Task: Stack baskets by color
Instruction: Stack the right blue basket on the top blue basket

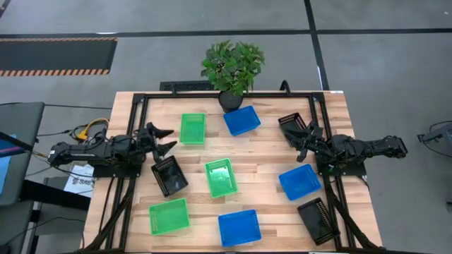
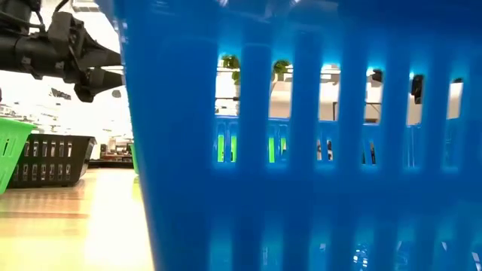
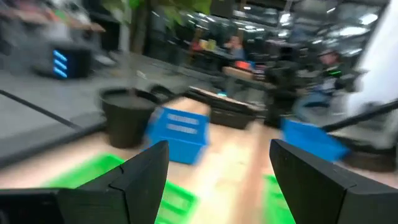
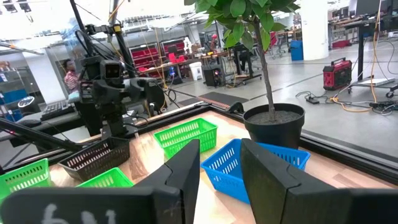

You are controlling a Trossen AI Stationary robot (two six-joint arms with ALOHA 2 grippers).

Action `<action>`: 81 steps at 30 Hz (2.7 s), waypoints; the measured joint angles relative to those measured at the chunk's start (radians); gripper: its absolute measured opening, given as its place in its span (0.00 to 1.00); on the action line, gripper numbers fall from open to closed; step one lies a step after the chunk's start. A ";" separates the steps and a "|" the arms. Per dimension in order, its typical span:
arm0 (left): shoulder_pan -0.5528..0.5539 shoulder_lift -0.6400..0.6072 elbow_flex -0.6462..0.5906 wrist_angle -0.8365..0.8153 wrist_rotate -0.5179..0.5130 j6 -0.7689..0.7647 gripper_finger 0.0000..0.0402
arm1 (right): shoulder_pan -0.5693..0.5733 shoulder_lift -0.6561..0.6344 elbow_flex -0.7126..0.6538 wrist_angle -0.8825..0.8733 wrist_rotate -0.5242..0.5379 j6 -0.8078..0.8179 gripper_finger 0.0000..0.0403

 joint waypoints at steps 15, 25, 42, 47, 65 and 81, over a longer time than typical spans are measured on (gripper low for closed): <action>0.000 0.000 0.000 0.007 -0.092 -0.451 0.67 | -0.015 0.000 0.000 0.000 0.002 -0.181 0.34; 0.000 0.000 0.000 0.014 -0.127 -0.564 0.67 | -0.026 0.000 -0.001 0.060 0.011 0.281 0.34; -0.001 0.000 0.000 0.014 -0.269 -0.569 0.67 | -0.035 0.000 -0.001 0.040 0.008 0.535 0.33; 0.000 0.000 0.000 0.034 -0.382 -0.687 0.67 | -0.042 0.000 -0.001 0.049 0.008 0.551 0.33; 0.001 0.052 0.256 0.228 -0.194 -0.618 0.66 | -0.156 0.172 0.405 -0.027 0.165 0.282 0.42; 0.001 0.544 0.876 -0.705 -0.237 -0.672 0.66 | -0.243 0.911 0.913 -1.163 -0.012 0.699 0.54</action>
